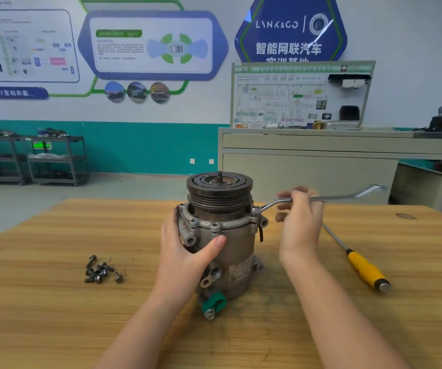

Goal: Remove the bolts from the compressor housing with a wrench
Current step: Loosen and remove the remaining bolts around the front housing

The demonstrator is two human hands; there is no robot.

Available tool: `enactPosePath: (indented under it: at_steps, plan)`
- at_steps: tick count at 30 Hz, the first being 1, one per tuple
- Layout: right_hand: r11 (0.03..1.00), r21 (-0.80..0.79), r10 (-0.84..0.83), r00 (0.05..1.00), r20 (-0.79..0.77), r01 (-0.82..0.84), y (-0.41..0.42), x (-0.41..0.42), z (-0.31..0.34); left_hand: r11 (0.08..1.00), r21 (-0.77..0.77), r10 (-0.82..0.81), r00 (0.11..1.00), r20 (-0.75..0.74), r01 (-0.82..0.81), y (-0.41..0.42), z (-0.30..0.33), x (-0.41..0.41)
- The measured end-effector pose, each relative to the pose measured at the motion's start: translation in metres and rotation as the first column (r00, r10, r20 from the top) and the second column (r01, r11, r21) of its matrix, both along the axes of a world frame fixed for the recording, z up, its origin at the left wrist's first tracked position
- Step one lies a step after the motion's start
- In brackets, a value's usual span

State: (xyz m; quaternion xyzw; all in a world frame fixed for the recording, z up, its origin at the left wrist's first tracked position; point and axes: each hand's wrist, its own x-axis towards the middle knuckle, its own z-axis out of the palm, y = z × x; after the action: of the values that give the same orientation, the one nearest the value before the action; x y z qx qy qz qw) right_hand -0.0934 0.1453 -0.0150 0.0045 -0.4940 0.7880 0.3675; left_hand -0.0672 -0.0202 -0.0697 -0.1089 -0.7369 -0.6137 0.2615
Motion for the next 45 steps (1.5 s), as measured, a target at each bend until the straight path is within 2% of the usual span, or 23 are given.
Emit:
enactPosePath:
  at_steps: [2, 3, 5, 8, 10, 12, 14, 17, 21, 23, 27, 28, 29, 31, 32, 33, 35, 36, 38, 40, 42, 44, 45]
  plan:
    - [0.978, -0.062, 0.208, 0.962, 0.178, -0.2, 0.012, -0.01, 0.004, 1.0, 0.004, -0.004, 1.0, 0.0, 0.004, 0.0, 0.0, 0.0]
    - [0.936, -0.135, 0.347, 0.922, 0.175, -0.327, 0.015, -0.013, 0.005, 1.0, 0.005, -0.004, 1.0, -0.003, 0.004, 0.0, 0.0, 0.0]
    - [0.824, -0.259, 0.535, 0.842, 0.065, -0.503, 0.021, -0.012, 0.008, 1.0, 0.007, -0.005, 1.0, -0.006, 0.005, -0.001, -0.001, 0.0]
    - [0.793, -0.271, 0.538, 0.836, -0.107, -0.545, 0.031, -0.005, 0.012, 1.0, 0.01, -0.012, 1.0, -0.009, 0.012, -0.001, 0.0, 0.001]
    - [0.868, -0.133, 0.458, 0.875, -0.156, -0.478, 0.037, 0.001, 0.015, 1.0, 0.011, -0.015, 1.0, -0.01, 0.015, -0.001, 0.0, 0.001]
    - [0.941, 0.092, 0.337, 0.925, -0.177, -0.326, 0.038, 0.006, 0.017, 1.0, 0.013, -0.019, 1.0, -0.003, 0.019, -0.001, 0.0, 0.001]
    - [0.942, 0.313, 0.181, 0.97, -0.164, -0.123, 0.034, 0.012, 0.018, 1.0, 0.013, -0.018, 1.0, 0.006, 0.018, -0.001, 0.0, 0.001]
    - [0.872, 0.487, 0.042, 0.982, -0.186, 0.055, 0.026, 0.019, 0.017, 1.0, 0.0, -0.014, 1.0, 0.008, 0.014, -0.001, -0.001, 0.001]
    - [0.772, 0.602, -0.049, 0.962, -0.269, 0.207, 0.021, 0.028, 0.016, 1.0, -0.006, -0.004, 1.0, -0.001, 0.004, -0.001, -0.001, 0.001]
    - [0.71, 0.651, -0.036, 0.938, -0.346, 0.268, 0.015, 0.035, 0.018, 1.0, 0.003, 0.0, 1.0, -0.001, 0.0, 0.0, -0.001, 0.001]
    - [0.452, 0.757, -0.072, 0.865, -0.496, 0.472, -0.002, 0.05, 0.019, 1.0, -0.002, -0.005, 1.0, -0.002, 0.005, 0.0, 0.0, 0.001]
    - [0.446, 0.76, -0.101, 0.871, -0.481, 0.472, -0.001, 0.051, 0.016, 1.0, -0.002, -0.007, 1.0, 0.0, 0.007, 0.0, 0.0, 0.001]
    - [0.505, 0.755, -0.115, 0.899, -0.422, 0.418, 0.002, 0.05, 0.013, 1.0, 0.0, -0.008, 1.0, 0.0, 0.008, 0.0, 0.0, 0.001]
    - [0.772, 0.625, -0.007, 0.984, -0.177, 0.118, 0.015, 0.046, 0.011, 1.0, 0.011, -0.007, 1.0, -0.001, 0.007, -0.001, 0.0, 0.001]
    - [0.875, 0.463, 0.175, 0.984, -0.026, -0.143, 0.024, 0.043, 0.014, 1.0, 0.016, -0.014, 1.0, 0.002, 0.014, -0.001, 0.001, 0.001]
    - [0.877, 0.262, 0.394, 0.915, 0.089, -0.404, 0.033, 0.037, 0.017, 0.999, 0.021, -0.028, 1.0, 0.007, 0.028, -0.002, 0.001, 0.001]
    - [0.735, -0.027, 0.664, 0.711, 0.232, -0.677, 0.047, 0.019, 0.024, 0.997, 0.026, -0.067, 0.997, 0.022, 0.067, -0.007, 0.003, -0.001]
    - [0.658, -0.111, 0.741, 0.614, 0.272, -0.745, 0.048, 0.011, 0.026, 0.995, 0.025, -0.093, 0.995, 0.029, 0.092, -0.01, 0.004, -0.002]
    - [0.497, -0.243, 0.862, 0.444, 0.243, -0.833, 0.044, -0.002, 0.027, 0.992, 0.007, -0.125, 0.991, 0.043, 0.125, -0.014, 0.007, -0.005]
    - [0.414, -0.316, 0.91, 0.377, 0.172, -0.854, 0.04, -0.007, 0.027, 0.989, 0.0, -0.15, 0.987, 0.055, 0.15, -0.016, 0.009, -0.007]
    - [0.431, -0.355, 0.896, 0.439, 0.063, -0.829, 0.04, -0.005, 0.029, 0.983, 0.014, -0.183, 0.981, 0.07, 0.182, -0.017, 0.009, -0.008]
    - [0.55, -0.36, 0.807, 0.591, -0.003, -0.753, 0.043, 0.002, 0.03, 0.981, 0.023, -0.193, 0.979, 0.071, 0.192, -0.016, 0.007, -0.008]
    - [0.649, -0.319, 0.729, 0.685, 0.001, -0.69, 0.044, 0.006, 0.03, 0.98, 0.027, -0.197, 0.978, 0.066, 0.195, -0.016, 0.007, -0.008]
